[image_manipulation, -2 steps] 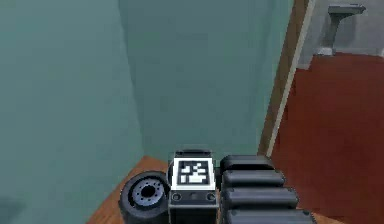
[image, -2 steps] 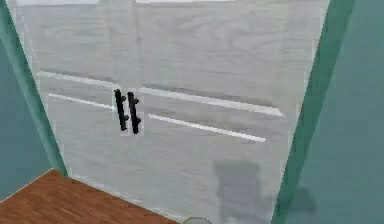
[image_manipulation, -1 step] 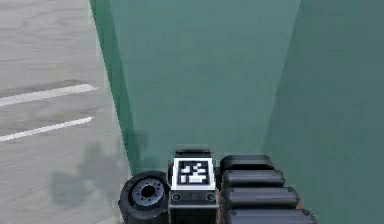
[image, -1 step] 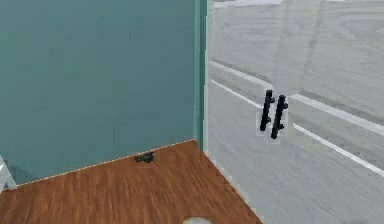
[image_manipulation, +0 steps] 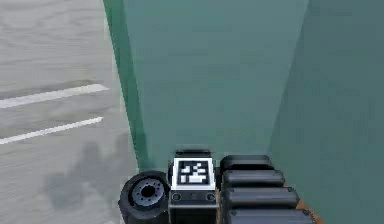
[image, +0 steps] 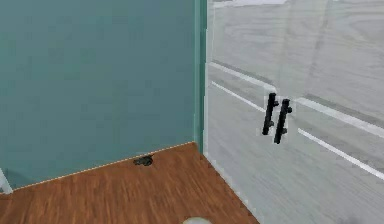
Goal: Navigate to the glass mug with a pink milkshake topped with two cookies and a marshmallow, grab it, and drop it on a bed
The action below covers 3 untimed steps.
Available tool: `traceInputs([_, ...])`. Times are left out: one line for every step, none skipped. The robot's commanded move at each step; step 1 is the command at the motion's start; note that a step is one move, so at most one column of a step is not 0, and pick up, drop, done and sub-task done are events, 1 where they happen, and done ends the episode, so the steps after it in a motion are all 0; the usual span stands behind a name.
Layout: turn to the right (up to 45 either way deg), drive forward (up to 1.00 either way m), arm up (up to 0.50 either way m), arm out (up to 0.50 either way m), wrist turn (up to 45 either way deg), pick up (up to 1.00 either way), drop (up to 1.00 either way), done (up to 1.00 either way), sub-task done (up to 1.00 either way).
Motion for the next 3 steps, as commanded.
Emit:
traceInputs([-33.0, 0.0, 0.0, 0.0, 0.0, 0.0, 0.0, 0.0, 0.0])
traceInputs([0.0, 1.0, 0.0, 0.0, 0.0, 0.0, 0.0, 0.0, 0.0])
traceInputs([-3.0, 0.0, 0.0, 0.0, 0.0, 0.0, 0.0, 0.0, 0.0])
